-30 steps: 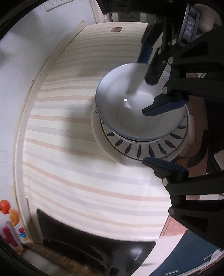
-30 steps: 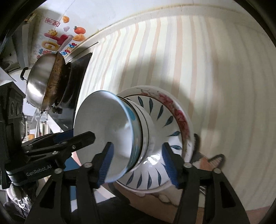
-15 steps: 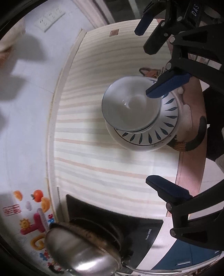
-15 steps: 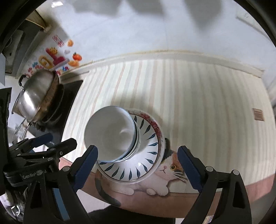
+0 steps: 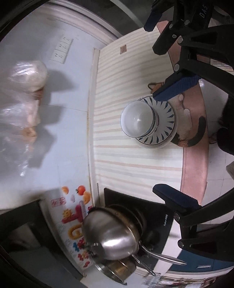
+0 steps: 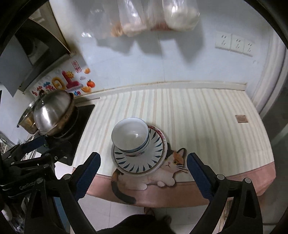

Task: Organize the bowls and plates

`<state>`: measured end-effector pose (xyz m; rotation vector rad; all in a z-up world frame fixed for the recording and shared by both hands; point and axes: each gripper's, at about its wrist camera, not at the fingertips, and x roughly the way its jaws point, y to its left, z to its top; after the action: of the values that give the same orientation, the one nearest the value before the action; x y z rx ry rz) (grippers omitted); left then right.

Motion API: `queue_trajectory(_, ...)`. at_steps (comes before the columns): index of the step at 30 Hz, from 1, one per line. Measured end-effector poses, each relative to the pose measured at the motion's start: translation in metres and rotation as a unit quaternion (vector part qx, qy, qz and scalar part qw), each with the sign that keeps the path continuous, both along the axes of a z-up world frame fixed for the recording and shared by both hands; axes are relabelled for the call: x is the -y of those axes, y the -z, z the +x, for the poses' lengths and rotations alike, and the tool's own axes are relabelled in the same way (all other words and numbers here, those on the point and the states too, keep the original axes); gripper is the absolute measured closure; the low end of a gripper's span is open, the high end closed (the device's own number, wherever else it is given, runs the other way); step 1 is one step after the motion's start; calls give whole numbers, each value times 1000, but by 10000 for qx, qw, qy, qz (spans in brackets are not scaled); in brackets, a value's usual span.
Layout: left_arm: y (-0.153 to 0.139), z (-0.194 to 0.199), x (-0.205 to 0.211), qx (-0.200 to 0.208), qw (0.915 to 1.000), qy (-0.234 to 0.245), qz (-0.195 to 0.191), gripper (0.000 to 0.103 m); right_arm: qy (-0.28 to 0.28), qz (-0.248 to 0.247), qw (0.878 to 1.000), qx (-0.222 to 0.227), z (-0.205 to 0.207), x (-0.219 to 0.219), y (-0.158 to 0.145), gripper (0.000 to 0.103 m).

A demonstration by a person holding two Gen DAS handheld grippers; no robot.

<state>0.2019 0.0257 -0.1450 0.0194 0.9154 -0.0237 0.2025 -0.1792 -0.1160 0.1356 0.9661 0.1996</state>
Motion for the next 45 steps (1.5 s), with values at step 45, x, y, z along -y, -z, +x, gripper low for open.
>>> queue_trajectory(45,-81,-253,-26,1294,9908,-395,107,0,156,-413,9890,1412,-281,-1,-129,1)
